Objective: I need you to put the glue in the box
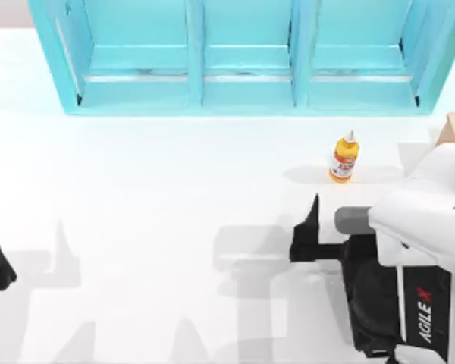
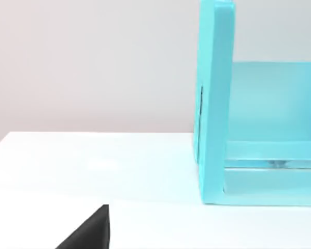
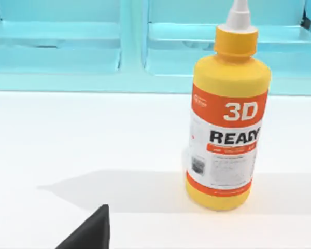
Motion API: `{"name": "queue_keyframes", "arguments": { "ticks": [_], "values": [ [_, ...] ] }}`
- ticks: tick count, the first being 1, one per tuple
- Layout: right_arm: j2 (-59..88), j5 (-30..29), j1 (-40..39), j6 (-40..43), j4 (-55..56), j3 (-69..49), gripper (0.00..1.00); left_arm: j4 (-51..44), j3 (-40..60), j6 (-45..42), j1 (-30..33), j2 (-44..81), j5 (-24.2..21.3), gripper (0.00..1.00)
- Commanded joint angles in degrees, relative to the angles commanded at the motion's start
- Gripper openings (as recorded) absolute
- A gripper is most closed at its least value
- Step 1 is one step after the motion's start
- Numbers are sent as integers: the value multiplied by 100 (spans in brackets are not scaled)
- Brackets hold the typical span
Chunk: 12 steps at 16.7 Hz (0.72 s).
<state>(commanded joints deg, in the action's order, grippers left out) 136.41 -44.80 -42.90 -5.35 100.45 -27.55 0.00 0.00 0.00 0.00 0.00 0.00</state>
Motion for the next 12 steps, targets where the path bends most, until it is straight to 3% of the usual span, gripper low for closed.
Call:
{"name": "queue_keyframes", "arguments": {
  "ticks": [4,12],
  "values": [
    [12,64,73,12,-64,-66,100,0,0,0,0,0,0,100],
    [273,722,732,136,-822,-1190,100,0,0,0,0,0,0,100]
  ]
}}
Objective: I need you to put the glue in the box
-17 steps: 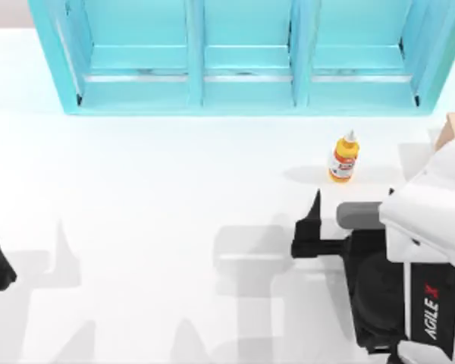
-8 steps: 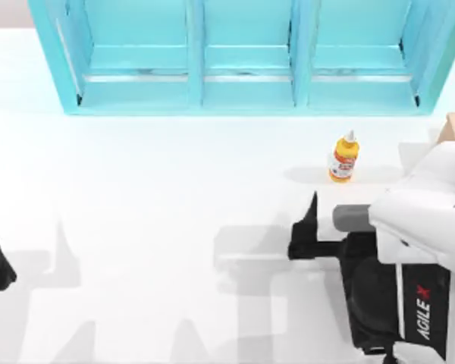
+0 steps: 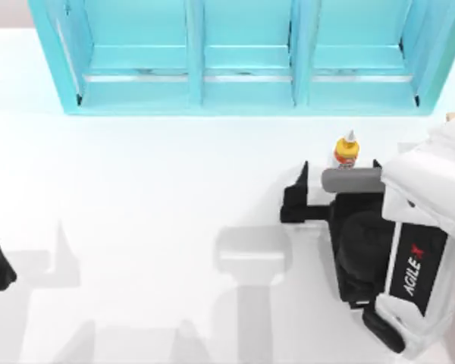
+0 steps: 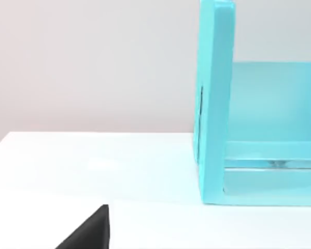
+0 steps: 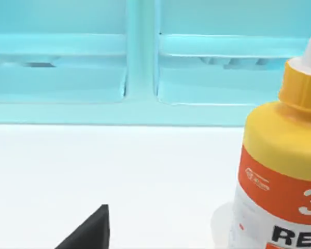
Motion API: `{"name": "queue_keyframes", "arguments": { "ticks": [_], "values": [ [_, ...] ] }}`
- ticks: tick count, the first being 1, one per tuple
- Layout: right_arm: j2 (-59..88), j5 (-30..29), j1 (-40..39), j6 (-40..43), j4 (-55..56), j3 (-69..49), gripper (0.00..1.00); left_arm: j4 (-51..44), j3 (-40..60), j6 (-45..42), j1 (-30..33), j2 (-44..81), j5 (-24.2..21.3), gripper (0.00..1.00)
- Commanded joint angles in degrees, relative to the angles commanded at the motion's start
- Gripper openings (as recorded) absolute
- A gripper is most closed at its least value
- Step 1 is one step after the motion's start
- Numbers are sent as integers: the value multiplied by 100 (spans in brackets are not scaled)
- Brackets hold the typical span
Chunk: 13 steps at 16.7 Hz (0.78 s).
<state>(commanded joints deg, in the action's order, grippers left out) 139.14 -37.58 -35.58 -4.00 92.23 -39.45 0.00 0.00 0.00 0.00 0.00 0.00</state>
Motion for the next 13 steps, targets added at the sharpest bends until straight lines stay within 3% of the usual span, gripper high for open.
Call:
{"name": "queue_keyframes", "arguments": {
  "ticks": [5,9,13],
  "values": [
    [134,435,440,69,-523,-704,100,0,0,0,0,0,0,100],
    [137,447,453,71,-537,-720,100,0,0,0,0,0,0,100],
    [137,447,453,71,-537,-720,70,0,0,0,0,0,0,100]
  ]
}}
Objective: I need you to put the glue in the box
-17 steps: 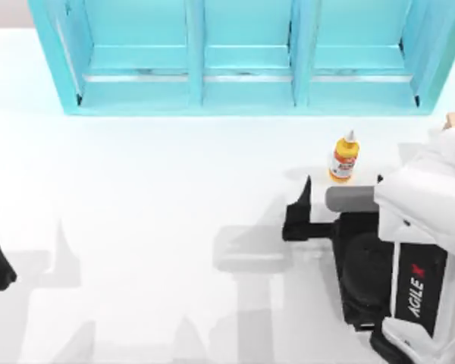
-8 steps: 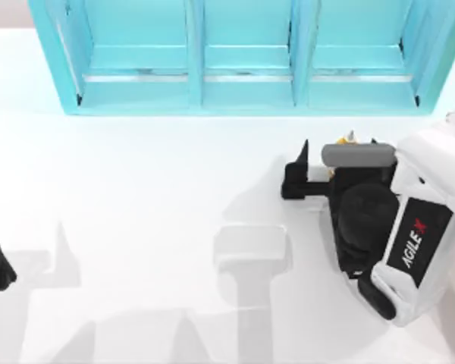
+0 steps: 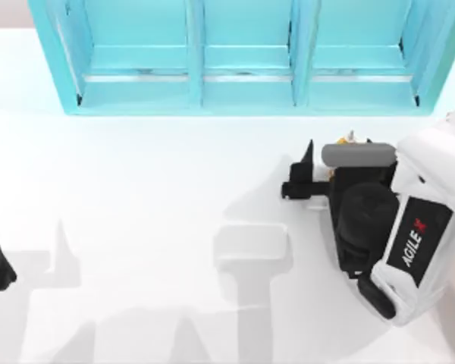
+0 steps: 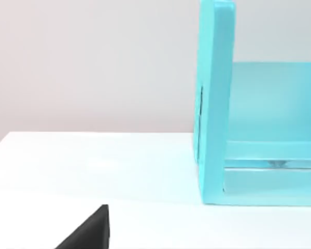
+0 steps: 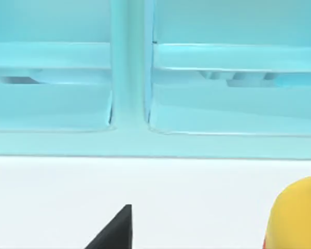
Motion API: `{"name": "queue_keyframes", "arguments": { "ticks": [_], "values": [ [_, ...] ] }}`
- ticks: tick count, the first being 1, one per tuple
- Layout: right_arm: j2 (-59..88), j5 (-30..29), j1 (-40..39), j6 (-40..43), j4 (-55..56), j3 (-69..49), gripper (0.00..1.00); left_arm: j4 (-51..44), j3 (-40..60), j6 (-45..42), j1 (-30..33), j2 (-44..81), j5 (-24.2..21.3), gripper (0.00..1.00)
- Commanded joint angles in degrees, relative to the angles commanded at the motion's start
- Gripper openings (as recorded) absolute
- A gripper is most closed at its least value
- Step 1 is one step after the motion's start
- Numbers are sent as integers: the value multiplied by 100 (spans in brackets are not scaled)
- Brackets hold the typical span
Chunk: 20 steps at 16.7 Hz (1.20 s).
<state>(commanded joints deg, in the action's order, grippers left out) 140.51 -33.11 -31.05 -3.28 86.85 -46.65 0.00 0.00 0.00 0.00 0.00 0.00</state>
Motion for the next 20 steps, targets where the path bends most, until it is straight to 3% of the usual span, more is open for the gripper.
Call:
{"name": "queue_keyframes", "arguments": {
  "ticks": [9,20],
  "values": [
    [0,0,0,0,0,0,2,0,0,0,0,0,0,100],
    [-86,0,-10,-6,-70,17,0,0,0,0,0,0,0,100]
  ]
}}
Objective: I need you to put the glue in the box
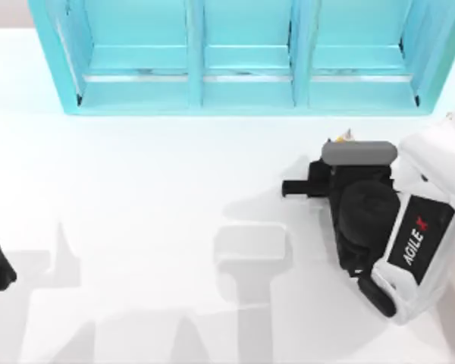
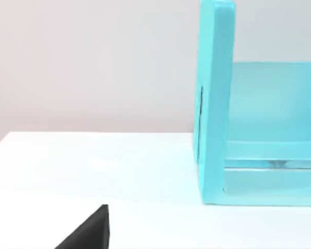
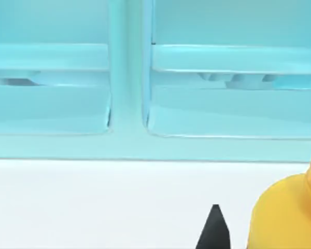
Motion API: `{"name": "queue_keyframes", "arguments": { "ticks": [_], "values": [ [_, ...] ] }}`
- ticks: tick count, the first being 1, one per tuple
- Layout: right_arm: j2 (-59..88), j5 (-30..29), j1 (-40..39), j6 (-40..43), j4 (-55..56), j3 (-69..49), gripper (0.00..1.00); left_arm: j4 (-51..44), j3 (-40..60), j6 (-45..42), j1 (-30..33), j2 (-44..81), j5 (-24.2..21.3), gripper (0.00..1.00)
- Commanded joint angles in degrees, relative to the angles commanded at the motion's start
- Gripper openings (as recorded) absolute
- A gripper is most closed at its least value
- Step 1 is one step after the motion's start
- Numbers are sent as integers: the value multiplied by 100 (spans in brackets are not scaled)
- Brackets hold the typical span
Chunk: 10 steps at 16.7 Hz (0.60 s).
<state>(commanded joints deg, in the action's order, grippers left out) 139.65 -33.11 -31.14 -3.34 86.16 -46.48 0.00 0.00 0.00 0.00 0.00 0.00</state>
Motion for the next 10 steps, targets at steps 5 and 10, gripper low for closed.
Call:
{"name": "queue_keyframes", "arguments": {
  "ticks": [5,10],
  "values": [
    [-924,14,2,-10,-804,126,0,0,0,0,0,0,0,100],
    [-2041,21,-7,-21,-1785,269,0,0,0,0,0,0,0,100]
  ]
}}
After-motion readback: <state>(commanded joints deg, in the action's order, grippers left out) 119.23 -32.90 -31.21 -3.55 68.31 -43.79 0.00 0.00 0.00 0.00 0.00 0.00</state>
